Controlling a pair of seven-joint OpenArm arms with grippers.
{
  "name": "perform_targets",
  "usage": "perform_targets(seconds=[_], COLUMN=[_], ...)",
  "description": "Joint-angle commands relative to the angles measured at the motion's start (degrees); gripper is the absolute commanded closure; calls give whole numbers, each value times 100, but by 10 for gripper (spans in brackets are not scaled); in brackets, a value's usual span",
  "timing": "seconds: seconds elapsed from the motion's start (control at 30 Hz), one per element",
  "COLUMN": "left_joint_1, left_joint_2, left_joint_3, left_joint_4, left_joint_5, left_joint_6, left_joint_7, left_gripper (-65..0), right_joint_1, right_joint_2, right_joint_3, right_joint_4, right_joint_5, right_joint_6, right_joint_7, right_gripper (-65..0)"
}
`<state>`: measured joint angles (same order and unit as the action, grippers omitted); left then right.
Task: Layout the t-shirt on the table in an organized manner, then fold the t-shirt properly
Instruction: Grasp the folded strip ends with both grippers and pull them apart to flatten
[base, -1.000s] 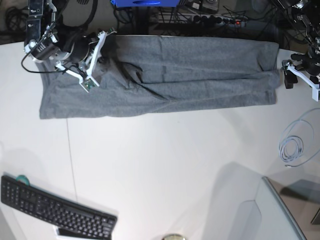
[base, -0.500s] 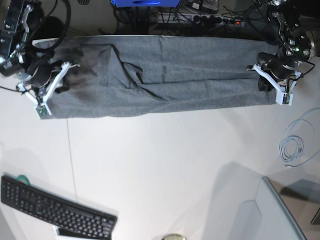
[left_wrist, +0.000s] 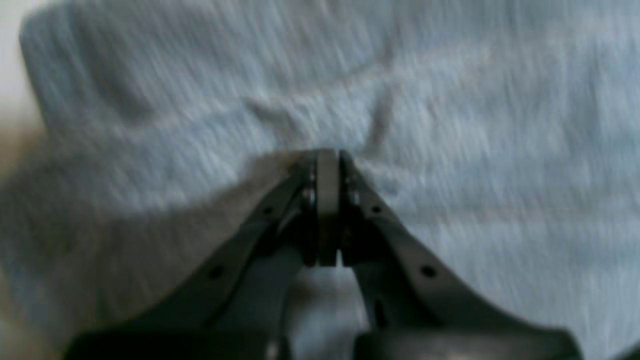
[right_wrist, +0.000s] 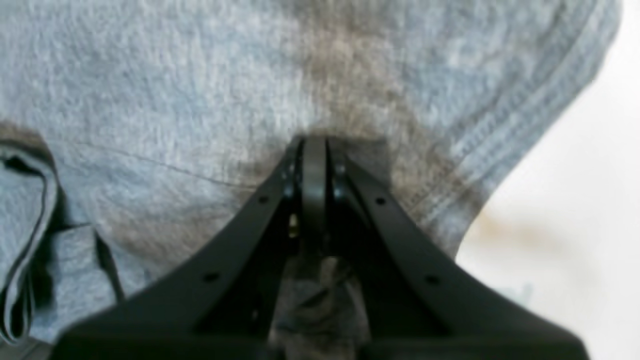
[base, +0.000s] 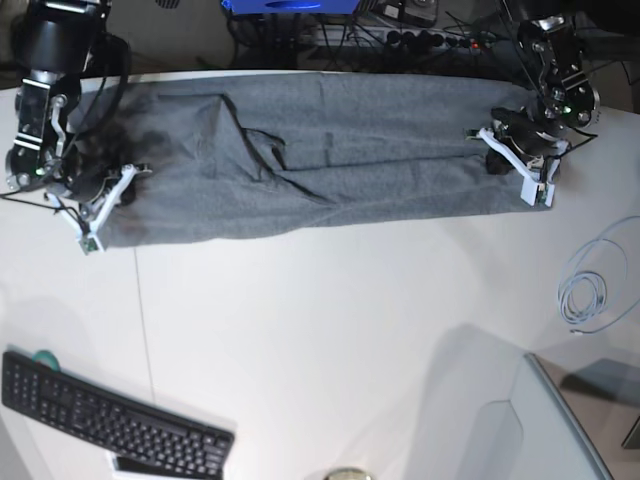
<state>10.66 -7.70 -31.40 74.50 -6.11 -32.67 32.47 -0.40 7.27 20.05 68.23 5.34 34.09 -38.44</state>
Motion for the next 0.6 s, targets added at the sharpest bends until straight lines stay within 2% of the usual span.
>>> perform_targets(seconds=[0.0,0.17,0.23,0.33,0.47,0.57], left_joint_1=[-94,-709,-973,-1298,-1668,-1773], left_joint_2=[-104,-183,-183,-175,-95,-43], left_joint_3=[-12,-21,-21,85,612,797], left_joint_4=[-122,-764,-905,-1046,-1336,-1468], left_joint_5=[53,53,53,193,756,897], left_joint_6=[53,53,53,53,106,387], left_joint_7=[19,-16,-16,-16,-245,-517], left_gripper=[0,0,0,0,0,0], right_joint_1=[142,775,950,985,985,898], right_joint_2=[25,192,227,324,333,324], right_joint_3=[3,12,12,12,12,21], right_joint_4=[-146,-1166,-1447,-1526,-1508,-1508], right_joint_5=[-196,-205,-205,-205,-205,-196], right_joint_6=[-37,-90,-486,-802,-820,-820], right_joint_7=[-3,305,428,613,604,595], right_gripper=[-8,-8,-8,-8,-8,-8])
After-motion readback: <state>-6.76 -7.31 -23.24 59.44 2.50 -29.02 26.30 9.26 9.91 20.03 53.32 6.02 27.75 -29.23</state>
